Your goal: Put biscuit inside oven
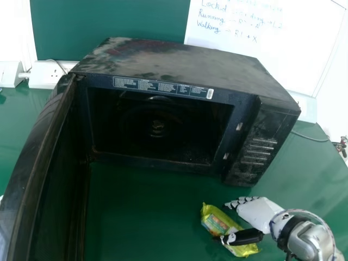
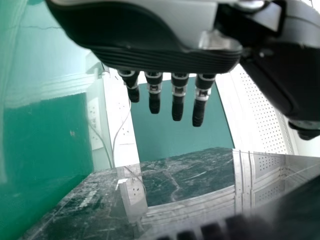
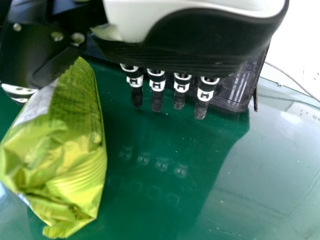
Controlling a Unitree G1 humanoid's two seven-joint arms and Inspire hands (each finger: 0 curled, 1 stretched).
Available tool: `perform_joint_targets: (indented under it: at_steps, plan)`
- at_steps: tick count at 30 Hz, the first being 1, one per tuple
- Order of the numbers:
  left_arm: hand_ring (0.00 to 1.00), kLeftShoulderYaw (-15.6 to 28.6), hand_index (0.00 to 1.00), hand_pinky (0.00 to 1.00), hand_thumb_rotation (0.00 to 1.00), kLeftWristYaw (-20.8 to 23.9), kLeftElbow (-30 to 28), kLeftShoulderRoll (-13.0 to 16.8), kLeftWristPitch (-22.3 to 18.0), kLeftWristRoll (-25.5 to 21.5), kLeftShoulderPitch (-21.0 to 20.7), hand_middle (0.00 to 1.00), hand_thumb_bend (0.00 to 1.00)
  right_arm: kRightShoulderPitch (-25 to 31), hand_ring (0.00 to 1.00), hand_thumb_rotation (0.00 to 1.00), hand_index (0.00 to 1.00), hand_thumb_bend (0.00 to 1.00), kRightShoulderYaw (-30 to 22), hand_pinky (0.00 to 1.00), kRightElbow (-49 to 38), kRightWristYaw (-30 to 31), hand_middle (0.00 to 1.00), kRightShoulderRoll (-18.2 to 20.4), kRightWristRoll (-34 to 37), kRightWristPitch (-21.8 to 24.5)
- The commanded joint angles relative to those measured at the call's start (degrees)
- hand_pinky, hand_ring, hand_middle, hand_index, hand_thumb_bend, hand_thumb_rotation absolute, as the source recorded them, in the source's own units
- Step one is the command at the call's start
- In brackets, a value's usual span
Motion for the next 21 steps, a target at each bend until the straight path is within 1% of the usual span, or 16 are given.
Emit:
perform_joint_targets:
  at_steps: [1, 2, 4, 6, 8, 11, 15, 19, 21]
  plan:
    - [0.83, 0.5, 0.86, 0.00, 0.83, 0.3, -0.2, 0.1, 0.3, -0.5, 0.4, 0.93, 1.00, 1.0, 0.98, 0.98, 1.00, 0.97, -1.1, 0.94, -1.5, 1.2, 1.00, -1.7, 1.3, -0.8]
    - [0.83, 0.3, 0.85, 0.00, 0.83, 0.6, -0.6, -0.2, 0.5, -0.3, 0.6, 0.93, 1.00, 1.1, 0.98, 0.98, 1.00, 0.98, -1.4, 0.94, -1.9, 1.5, 1.00, -2.0, 1.7, -1.1]
    - [0.82, 0.3, 0.85, 0.00, 0.83, 0.5, -0.4, -0.1, 0.2, -0.4, 0.5, 0.92, 1.00, 1.6, 0.98, 0.99, 1.00, 0.96, -1.7, 0.94, -2.6, 1.6, 1.00, -2.2, 2.1, -1.4]
    - [0.83, 0.2, 0.86, 0.00, 0.83, 0.6, -0.8, -0.2, 0.4, -0.3, 0.5, 0.93, 1.00, 1.9, 0.99, 0.98, 1.00, 0.98, -1.9, 0.94, -3.5, 1.9, 1.00, -2.2, 2.0, -1.2]
    - [0.83, 0.0, 0.86, 0.00, 0.83, 0.9, -1.4, -0.4, 0.9, -0.3, 0.6, 0.92, 1.00, 2.3, 0.98, 0.97, 1.00, 0.99, -1.8, 0.93, -3.7, 2.1, 1.00, -2.2, 1.6, -1.3]
    - [0.83, 0.3, 0.86, 0.00, 0.83, 0.8, -0.9, -0.2, 0.7, -0.3, 0.4, 0.93, 1.00, 2.9, 0.98, 0.97, 1.00, 0.99, -1.2, 0.93, -4.7, 2.7, 1.00, -1.8, 1.0, -1.0]
    - [0.87, 0.3, 0.88, 0.00, 0.86, 0.7, -0.9, -0.1, 0.8, -0.2, 0.4, 0.95, 1.00, 3.5, 0.98, 0.99, 1.00, 0.97, -0.3, 0.95, -6.4, 4.2, 1.00, -1.1, 0.6, -0.3]
    - [0.88, 0.3, 0.88, 0.00, 0.85, 0.7, -0.8, -0.3, 0.4, 0.2, 0.4, 0.96, 1.00, 4.0, 0.98, 0.99, 1.00, 0.97, 0.7, 0.94, -6.5, 3.6, 1.00, 0.1, -0.6, 0.5]
    - [0.89, 0.3, 0.88, 0.00, 0.86, 0.6, -0.5, -0.4, -0.1, 0.3, 0.4, 0.96, 1.00, 4.3, 0.98, 0.99, 1.00, 0.96, 1.2, 0.94, -6.1, 2.2, 1.00, 0.8, -1.7, 0.2]
